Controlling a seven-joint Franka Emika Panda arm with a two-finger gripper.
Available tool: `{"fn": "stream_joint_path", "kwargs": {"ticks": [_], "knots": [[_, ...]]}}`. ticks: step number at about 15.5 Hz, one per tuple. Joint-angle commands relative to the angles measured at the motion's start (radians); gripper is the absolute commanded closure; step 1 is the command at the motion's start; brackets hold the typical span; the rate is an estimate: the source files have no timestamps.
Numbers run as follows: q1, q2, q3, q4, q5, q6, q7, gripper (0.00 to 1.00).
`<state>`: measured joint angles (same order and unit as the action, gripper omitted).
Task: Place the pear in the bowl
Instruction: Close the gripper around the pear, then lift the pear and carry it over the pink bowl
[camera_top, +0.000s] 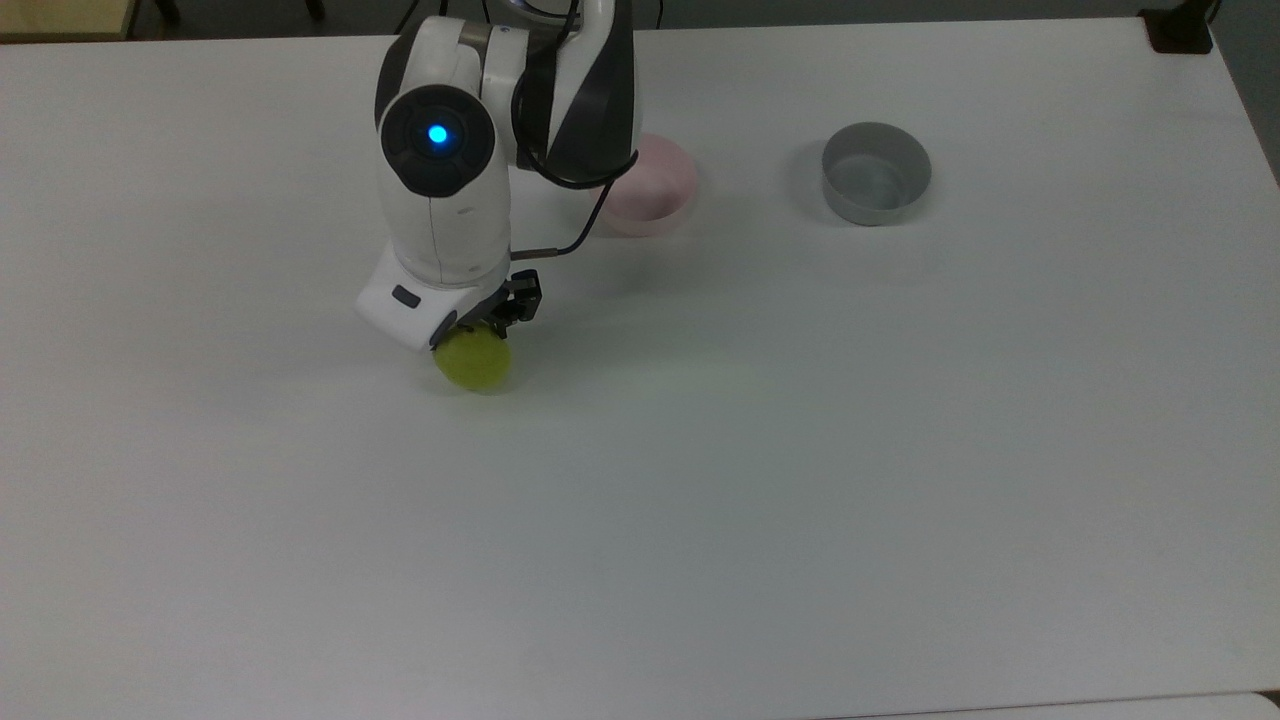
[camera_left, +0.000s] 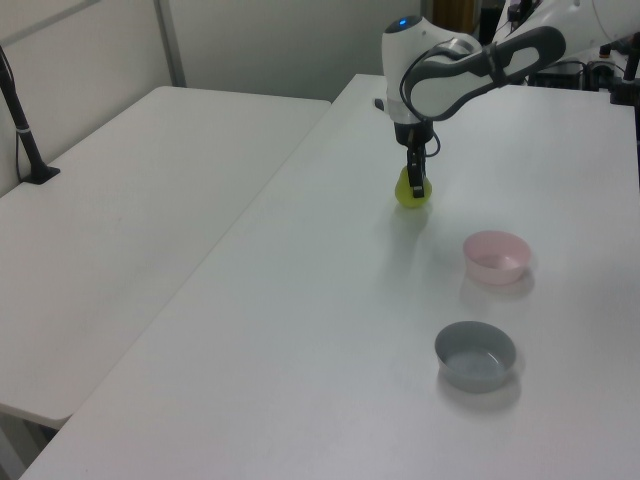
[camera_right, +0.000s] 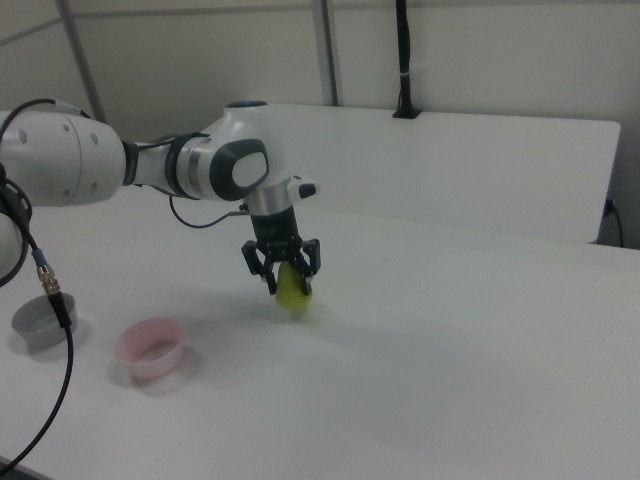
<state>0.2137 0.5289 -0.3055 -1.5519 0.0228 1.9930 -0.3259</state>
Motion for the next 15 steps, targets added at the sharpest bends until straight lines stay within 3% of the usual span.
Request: {"fn": "stream_joint_path", "kwargs": {"ticks": [1,11,15], "knots": [[0.012,-0.087,-0.015,-0.025,0.008,-0.028,-0.013,0.65],[0.024,-0.216,-0.014,-0.033,0.032,-0.131,-0.005,0.65],[0.088,-0.338,-0.004,-0.147,0.031,-0.172,-0.004,0.65]]}}
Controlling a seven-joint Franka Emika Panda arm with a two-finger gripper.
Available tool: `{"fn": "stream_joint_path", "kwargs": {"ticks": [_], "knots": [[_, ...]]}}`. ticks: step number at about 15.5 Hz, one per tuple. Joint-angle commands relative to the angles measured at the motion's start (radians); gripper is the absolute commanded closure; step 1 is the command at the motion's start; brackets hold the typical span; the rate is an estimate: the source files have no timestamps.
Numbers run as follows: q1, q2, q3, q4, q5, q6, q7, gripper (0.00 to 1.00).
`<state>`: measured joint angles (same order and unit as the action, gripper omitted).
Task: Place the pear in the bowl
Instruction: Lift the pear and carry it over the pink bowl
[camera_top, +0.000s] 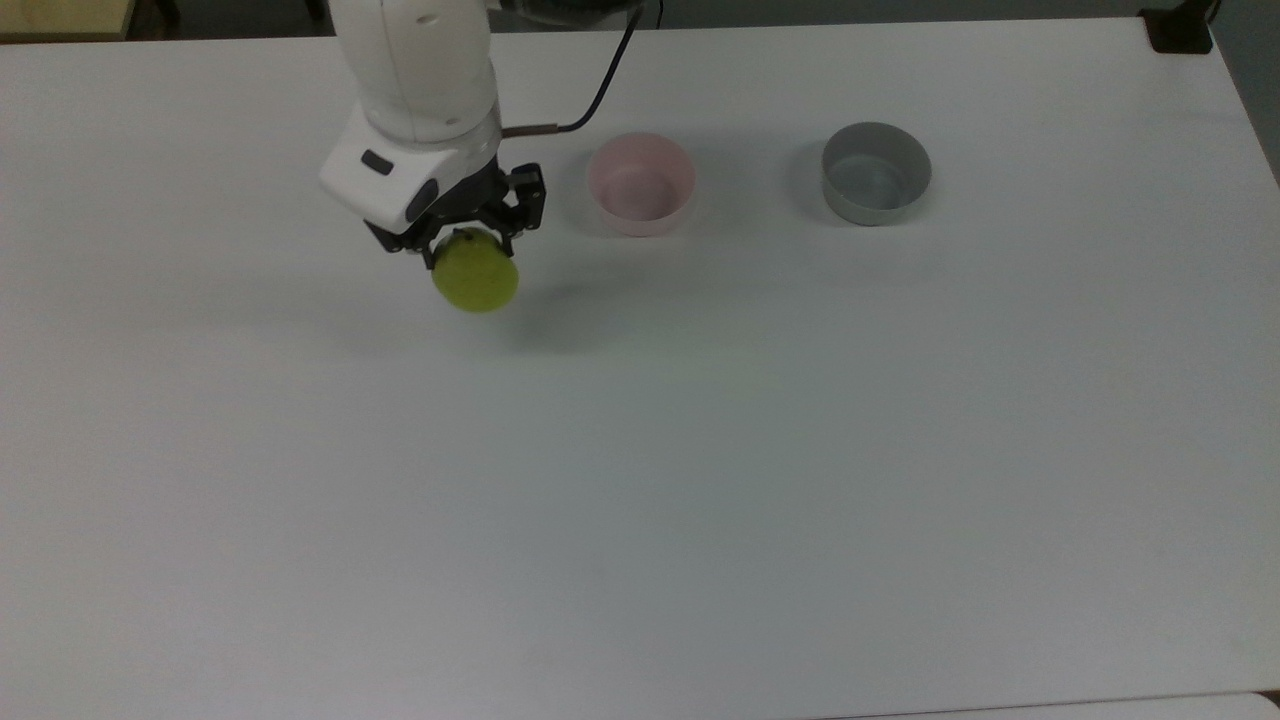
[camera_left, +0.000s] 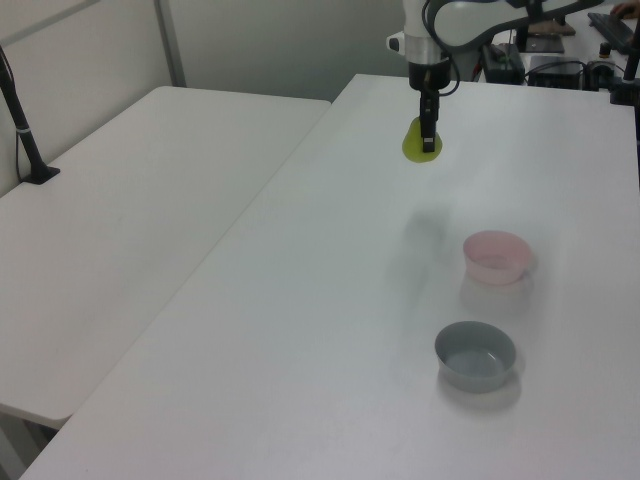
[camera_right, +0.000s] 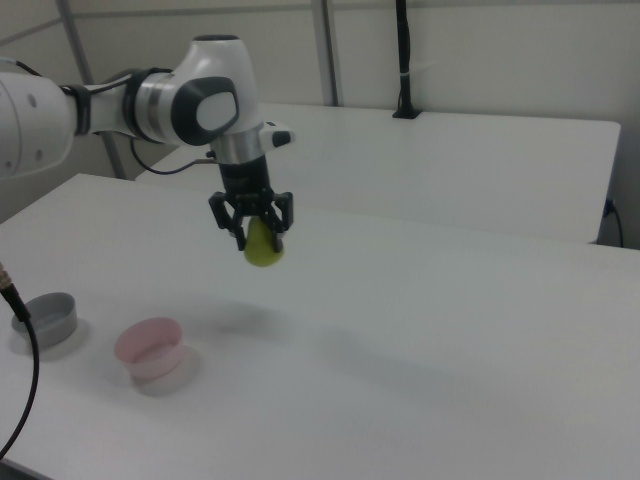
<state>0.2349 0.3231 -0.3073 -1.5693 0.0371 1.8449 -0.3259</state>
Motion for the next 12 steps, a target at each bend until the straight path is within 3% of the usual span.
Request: {"fn": "stream_joint_path", "kwargs": {"ticks": [1,8,12], "knots": [[0.095,-0.177,0.002,-0.179,0.017,-0.026,-0.002,0.65],[0.265,-0.32,0.002,-0.351,-0.016,-0.047,0.057,0.65],[0.285,-0.323,0.028,-0.4,-0.043,-0.041,0.076,0.65]]}}
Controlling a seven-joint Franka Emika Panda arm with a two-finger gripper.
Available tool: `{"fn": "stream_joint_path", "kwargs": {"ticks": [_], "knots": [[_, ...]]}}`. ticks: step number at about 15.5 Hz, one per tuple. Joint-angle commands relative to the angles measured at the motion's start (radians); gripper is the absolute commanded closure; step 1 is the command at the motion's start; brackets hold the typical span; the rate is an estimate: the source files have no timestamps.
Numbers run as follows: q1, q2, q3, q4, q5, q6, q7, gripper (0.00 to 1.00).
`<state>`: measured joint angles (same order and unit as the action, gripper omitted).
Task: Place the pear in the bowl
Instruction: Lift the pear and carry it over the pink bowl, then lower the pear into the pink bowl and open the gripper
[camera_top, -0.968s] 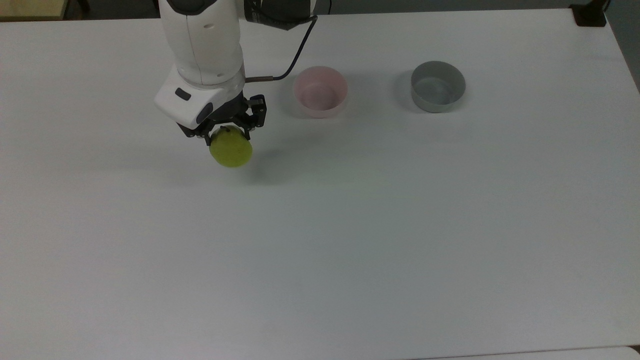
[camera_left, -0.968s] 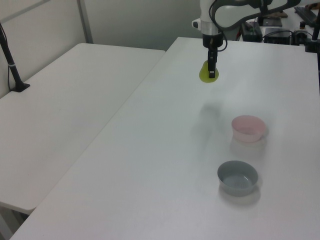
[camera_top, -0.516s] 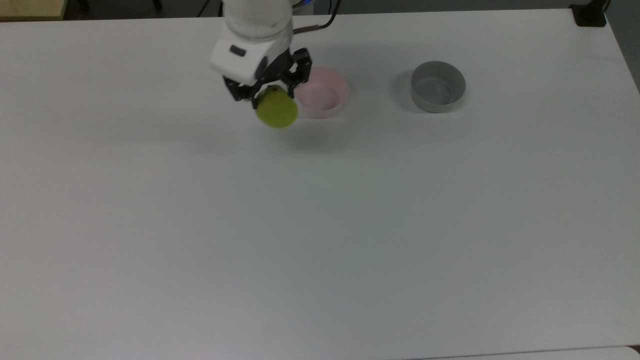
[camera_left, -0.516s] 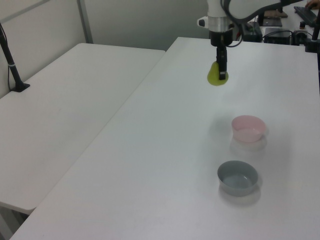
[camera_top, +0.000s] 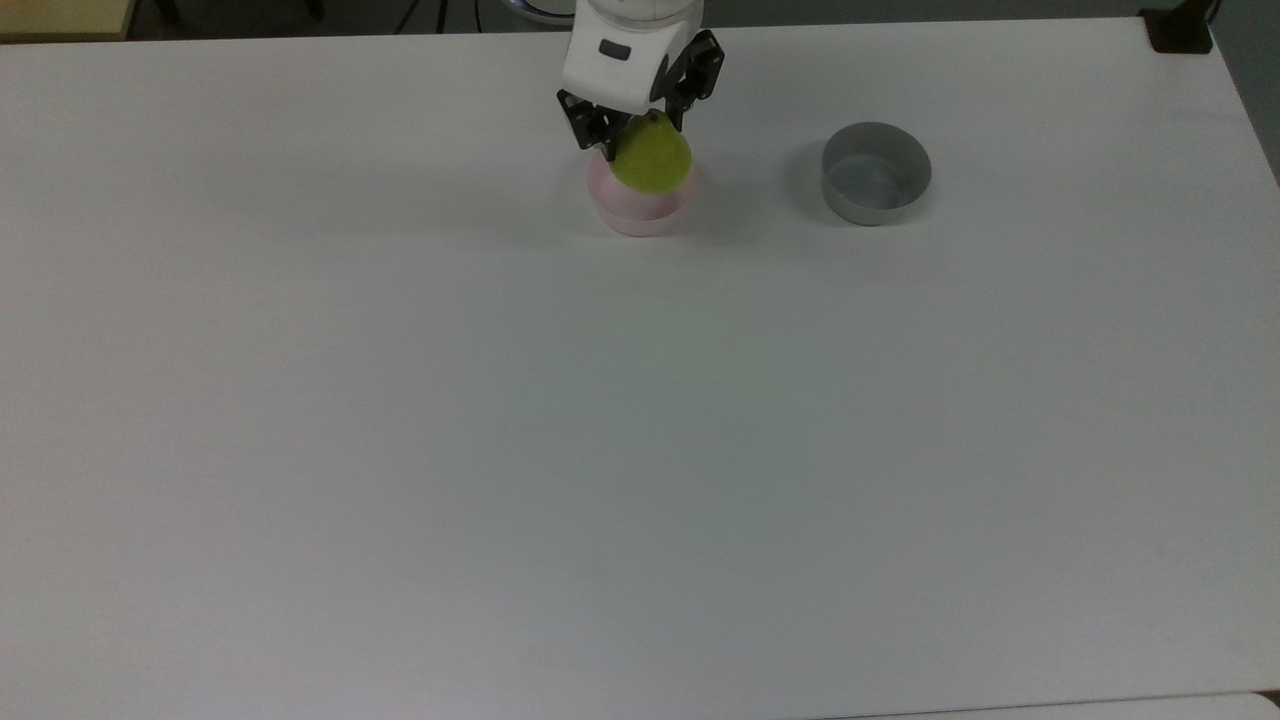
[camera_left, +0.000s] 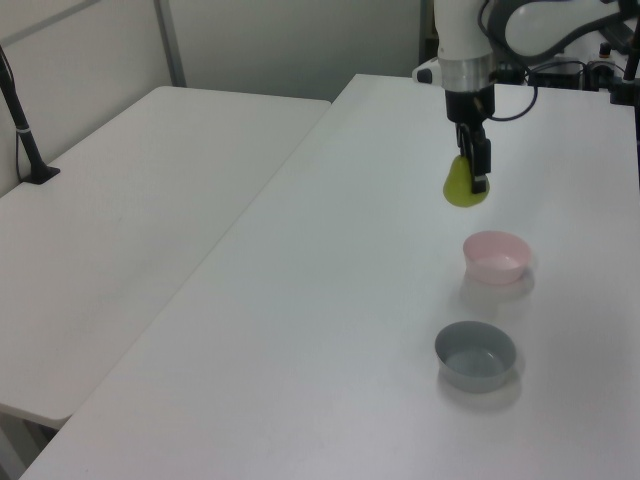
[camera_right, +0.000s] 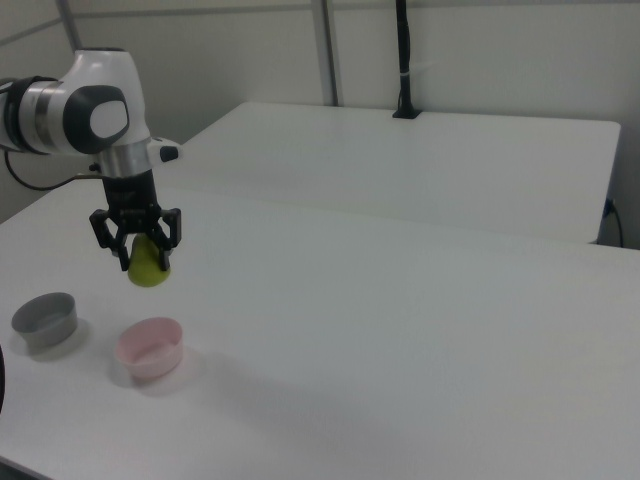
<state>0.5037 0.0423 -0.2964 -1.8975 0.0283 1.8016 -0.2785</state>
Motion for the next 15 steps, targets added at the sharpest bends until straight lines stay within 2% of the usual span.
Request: {"fn": "stream_joint_path", "kwargs": {"ticks": [1,5,15], "knots": [[0.016,-0.042,0.02,-0.092,-0.048,0.008,0.028,0.65],[0.018,-0.03,0.049,-0.143,-0.073,0.012,0.03,0.65],[0.018,0.085,0.051,-0.144,-0.109,0.059,0.032,0.65]]}}
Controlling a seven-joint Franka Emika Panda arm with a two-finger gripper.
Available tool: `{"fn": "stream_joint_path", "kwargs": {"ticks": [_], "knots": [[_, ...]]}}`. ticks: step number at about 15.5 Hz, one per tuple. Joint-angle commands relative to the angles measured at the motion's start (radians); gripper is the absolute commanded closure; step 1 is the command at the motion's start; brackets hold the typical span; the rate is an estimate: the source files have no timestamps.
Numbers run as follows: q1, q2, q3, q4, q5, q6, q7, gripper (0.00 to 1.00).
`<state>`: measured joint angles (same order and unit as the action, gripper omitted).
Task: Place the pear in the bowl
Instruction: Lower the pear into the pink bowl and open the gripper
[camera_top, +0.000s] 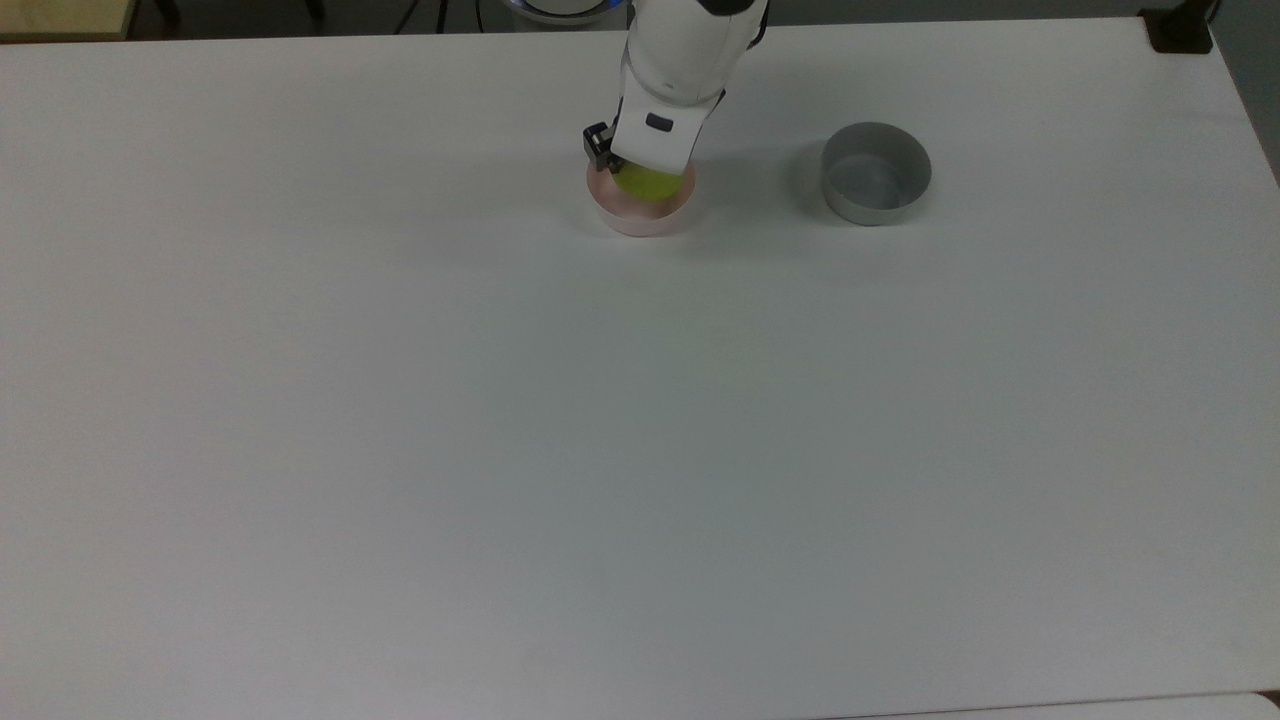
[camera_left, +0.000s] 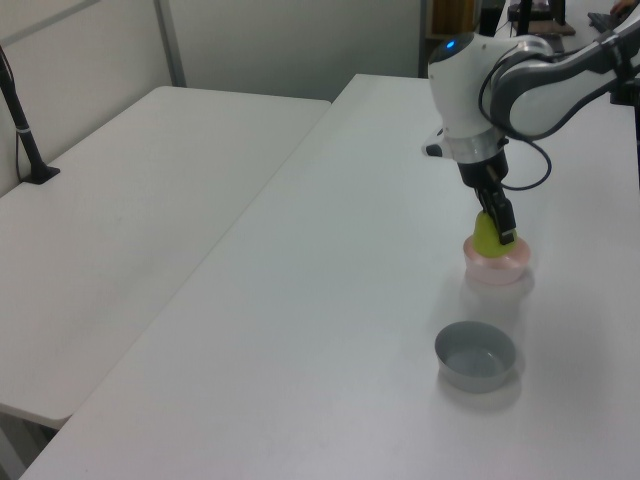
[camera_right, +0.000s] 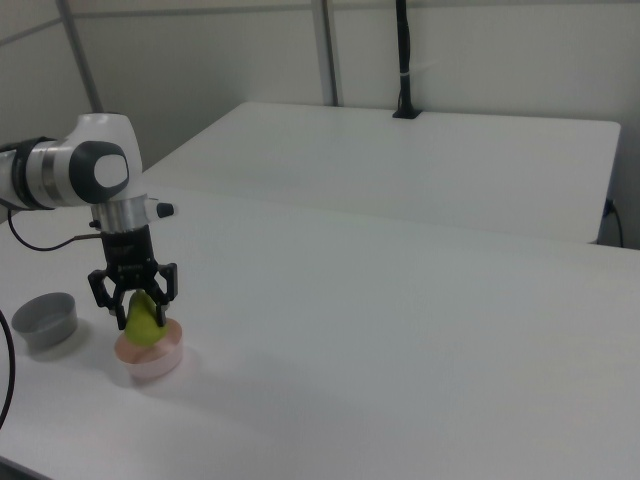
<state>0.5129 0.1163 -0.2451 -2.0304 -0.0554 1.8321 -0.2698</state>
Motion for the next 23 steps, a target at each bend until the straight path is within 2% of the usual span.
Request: {"fn": "stream_joint_path", "kwargs": {"ticks": [1,3,4,5,6,10,11,16,20,23], "knots": [[0.009,0.013,0.0,-0.011,-0.027,0.029,0.021,0.65],[0.01,0.014,0.0,-0.011,-0.027,0.029,0.021,0.63],[0.016,0.014,0.0,-0.013,-0.027,0.029,0.021,0.59],[0.015,0.02,0.0,-0.013,-0.027,0.029,0.021,0.48],[0.015,0.023,0.0,-0.014,-0.027,0.029,0.021,0.33],[0.015,0.023,0.0,-0.011,-0.027,0.021,0.021,0.04],[0.013,0.023,0.0,-0.01,-0.027,0.021,0.023,0.0],[0.013,0.003,0.0,-0.001,-0.027,0.015,0.033,0.0],[0.001,-0.02,0.0,0.079,-0.026,-0.043,0.07,0.0],[-0.037,-0.047,0.001,0.148,-0.014,-0.073,0.112,0.0]]}}
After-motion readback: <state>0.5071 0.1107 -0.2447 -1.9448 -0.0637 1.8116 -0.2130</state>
